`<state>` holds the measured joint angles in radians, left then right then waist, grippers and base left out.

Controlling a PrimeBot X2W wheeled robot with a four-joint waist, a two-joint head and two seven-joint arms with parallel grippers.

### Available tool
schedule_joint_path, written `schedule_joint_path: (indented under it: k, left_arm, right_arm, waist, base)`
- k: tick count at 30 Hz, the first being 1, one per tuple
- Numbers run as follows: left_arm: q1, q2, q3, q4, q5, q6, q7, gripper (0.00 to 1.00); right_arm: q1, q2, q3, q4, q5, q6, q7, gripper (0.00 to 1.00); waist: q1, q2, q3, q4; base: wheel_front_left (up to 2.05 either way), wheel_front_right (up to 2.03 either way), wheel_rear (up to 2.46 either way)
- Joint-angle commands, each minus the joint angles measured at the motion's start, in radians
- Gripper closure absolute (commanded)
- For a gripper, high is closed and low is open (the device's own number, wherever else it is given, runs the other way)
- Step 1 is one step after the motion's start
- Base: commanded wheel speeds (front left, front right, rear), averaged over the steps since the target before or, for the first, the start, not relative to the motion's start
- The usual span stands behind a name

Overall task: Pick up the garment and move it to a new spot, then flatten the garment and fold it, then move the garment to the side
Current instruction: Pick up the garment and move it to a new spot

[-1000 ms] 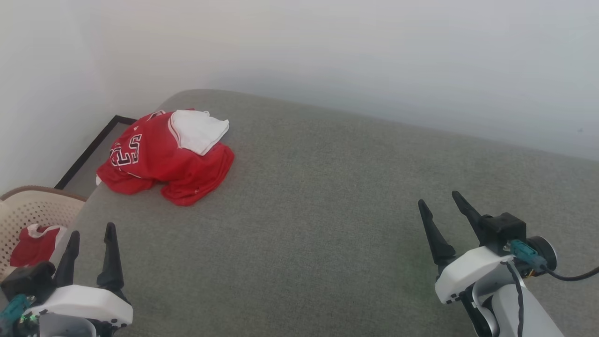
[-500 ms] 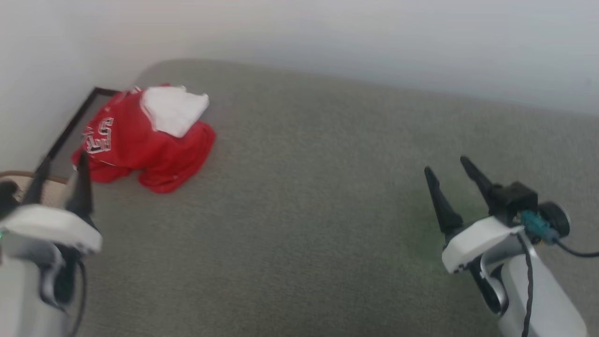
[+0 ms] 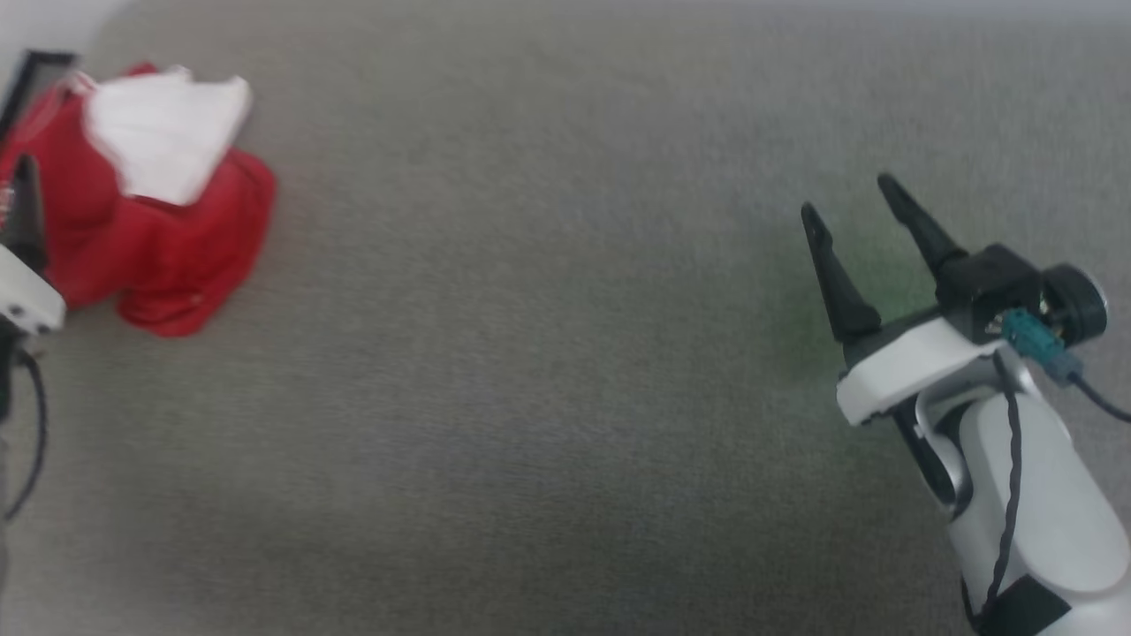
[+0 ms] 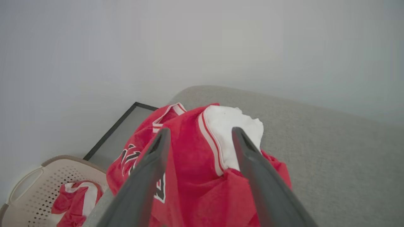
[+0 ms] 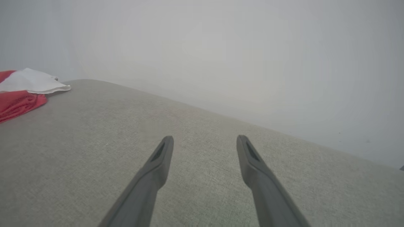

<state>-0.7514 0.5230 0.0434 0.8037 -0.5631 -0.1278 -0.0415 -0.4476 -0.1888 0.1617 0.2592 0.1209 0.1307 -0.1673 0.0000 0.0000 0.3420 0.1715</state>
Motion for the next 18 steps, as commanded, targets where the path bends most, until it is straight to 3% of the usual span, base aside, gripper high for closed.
schedule_joint_path:
  k: [1,12,18]
  left_arm:
    - [-0.045,0.011,-0.016,0.032,-0.017,-0.002,0.021,0.0]
    - [-0.226,0.069,-0.094,0.257,-0.093,-0.003,0.211,0.0]
    - [-0.285,0.034,-0.141,0.392,-0.085,-0.002,0.346,0.0]
  right_arm:
    - [-0.022,-0.003,0.003,-0.016,-0.009,0.0,0.005,0.0]
    - [-0.068,-0.006,0.009,-0.108,-0.037,0.0,0.049,0.0]
    - [-0.07,-0.014,0.001,-0.16,-0.049,0.0,0.075,0.0]
  waist:
    - [0.0,0.0,0.082,-0.047]
    - [0.0,0.0,0.222,-0.086]
    - [0.0,0.0,0.269,-0.088]
  base:
    - [0.0,0.0,0.0]
    - [0.0,0.0,0.0]
    - [0.0,0.0,0.0]
